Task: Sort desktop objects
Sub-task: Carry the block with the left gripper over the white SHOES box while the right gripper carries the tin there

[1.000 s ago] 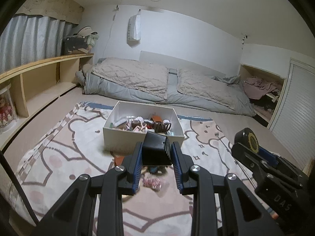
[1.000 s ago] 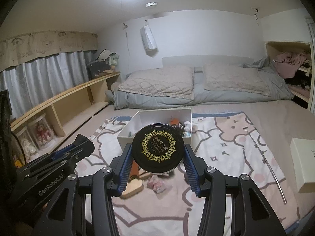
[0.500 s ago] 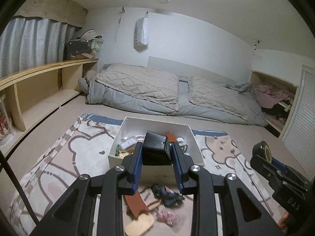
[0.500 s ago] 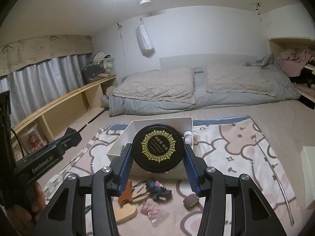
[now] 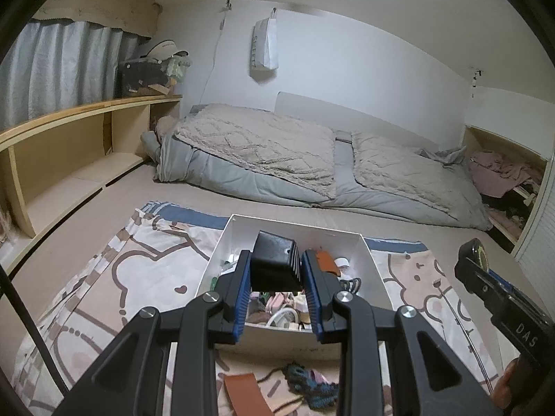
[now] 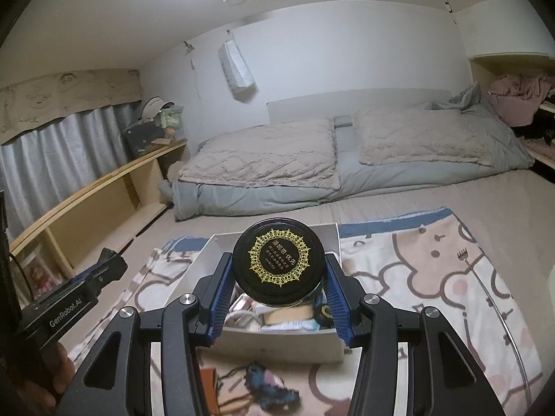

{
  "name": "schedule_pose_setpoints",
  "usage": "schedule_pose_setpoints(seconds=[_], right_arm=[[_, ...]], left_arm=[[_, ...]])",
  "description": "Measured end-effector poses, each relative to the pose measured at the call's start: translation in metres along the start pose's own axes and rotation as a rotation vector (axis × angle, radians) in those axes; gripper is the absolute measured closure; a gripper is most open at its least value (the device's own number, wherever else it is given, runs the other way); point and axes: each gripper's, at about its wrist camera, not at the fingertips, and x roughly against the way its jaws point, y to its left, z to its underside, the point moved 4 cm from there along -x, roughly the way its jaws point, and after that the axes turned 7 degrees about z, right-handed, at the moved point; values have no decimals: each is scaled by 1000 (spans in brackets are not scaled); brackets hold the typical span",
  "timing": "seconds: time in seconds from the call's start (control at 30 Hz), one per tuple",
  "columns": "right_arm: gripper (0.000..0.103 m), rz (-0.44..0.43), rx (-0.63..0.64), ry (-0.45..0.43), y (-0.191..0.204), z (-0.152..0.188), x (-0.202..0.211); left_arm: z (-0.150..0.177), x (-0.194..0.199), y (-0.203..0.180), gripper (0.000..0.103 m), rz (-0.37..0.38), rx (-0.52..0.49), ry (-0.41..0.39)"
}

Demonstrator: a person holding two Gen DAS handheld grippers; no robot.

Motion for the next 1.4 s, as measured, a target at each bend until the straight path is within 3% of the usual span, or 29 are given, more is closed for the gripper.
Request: schedule_pose_setpoints(seconds=[0.5, 0.77, 1.03, 1.4], right_arm=[[52, -12, -36, 69, -1, -6, -70], [52, -28, -40, 116, 5, -5, -104], [52, -24, -12, 193, 14, 17, -131], [52, -35, -12, 260, 16, 34, -147]], left_arm=[[-22, -57, 16, 74, -13, -5, 15], [-9, -103, 36, 74, -35, 12, 106], [17, -147, 55, 74, -42, 70, 222], [41, -167, 61, 74, -71, 69, 297]])
